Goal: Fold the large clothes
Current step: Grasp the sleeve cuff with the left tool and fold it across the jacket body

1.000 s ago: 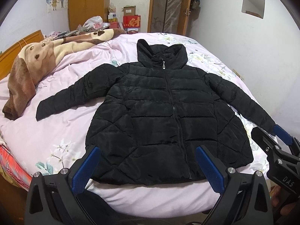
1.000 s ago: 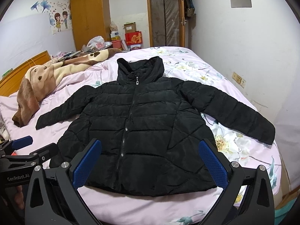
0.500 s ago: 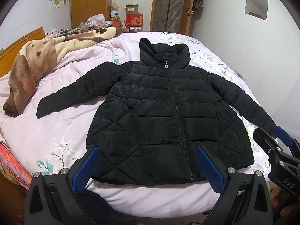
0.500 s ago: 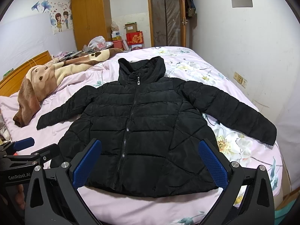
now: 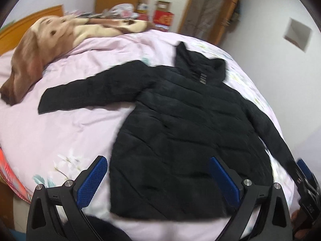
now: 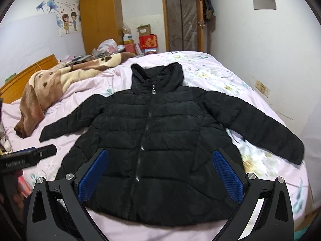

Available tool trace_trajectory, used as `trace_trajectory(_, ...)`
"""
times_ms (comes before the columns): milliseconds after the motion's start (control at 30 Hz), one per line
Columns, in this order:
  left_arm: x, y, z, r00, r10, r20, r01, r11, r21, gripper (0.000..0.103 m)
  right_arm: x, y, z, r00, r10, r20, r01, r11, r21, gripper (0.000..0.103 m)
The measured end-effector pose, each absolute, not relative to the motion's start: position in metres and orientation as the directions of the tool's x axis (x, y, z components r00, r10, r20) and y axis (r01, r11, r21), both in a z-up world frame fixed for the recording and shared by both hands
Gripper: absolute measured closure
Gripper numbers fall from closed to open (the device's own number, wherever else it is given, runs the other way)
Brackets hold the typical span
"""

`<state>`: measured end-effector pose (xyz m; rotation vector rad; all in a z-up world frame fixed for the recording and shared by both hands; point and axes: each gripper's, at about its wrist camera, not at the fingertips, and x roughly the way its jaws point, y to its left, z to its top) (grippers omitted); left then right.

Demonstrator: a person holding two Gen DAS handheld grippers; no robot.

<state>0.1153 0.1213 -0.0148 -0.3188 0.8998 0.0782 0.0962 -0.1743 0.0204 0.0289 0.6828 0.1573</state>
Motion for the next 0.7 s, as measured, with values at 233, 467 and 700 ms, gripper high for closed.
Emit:
trace_trajectory(233, 0.159, 0.235, -0.053, 0.603, -0.042, -0.797, -0.391, 0.855, -0.34, 0.0, 0.145, -0.137, 0.015, 0.778, 0.24, -0.58, -0.234, 0.968, 0.088, 0.0)
trace_trajectory(467, 0.19, 0.341, -0.101, 0.59, 0.13, -0.797, -0.612, 0.715, -0.338, 0.0, 0.188, -0.094, -0.009, 0.733, 0.28, -0.62, -0.305, 0.95, 0.069, 0.0)
trace_trajectory(700, 0.212, 0.409, -0.159, 0.57, 0.068, -0.819, -0.715, 0.533, -0.454, 0.0, 0.207, -0.062, -0.034, 0.691, 0.308, -0.654, -0.366, 0.929, 0.052, 0.0)
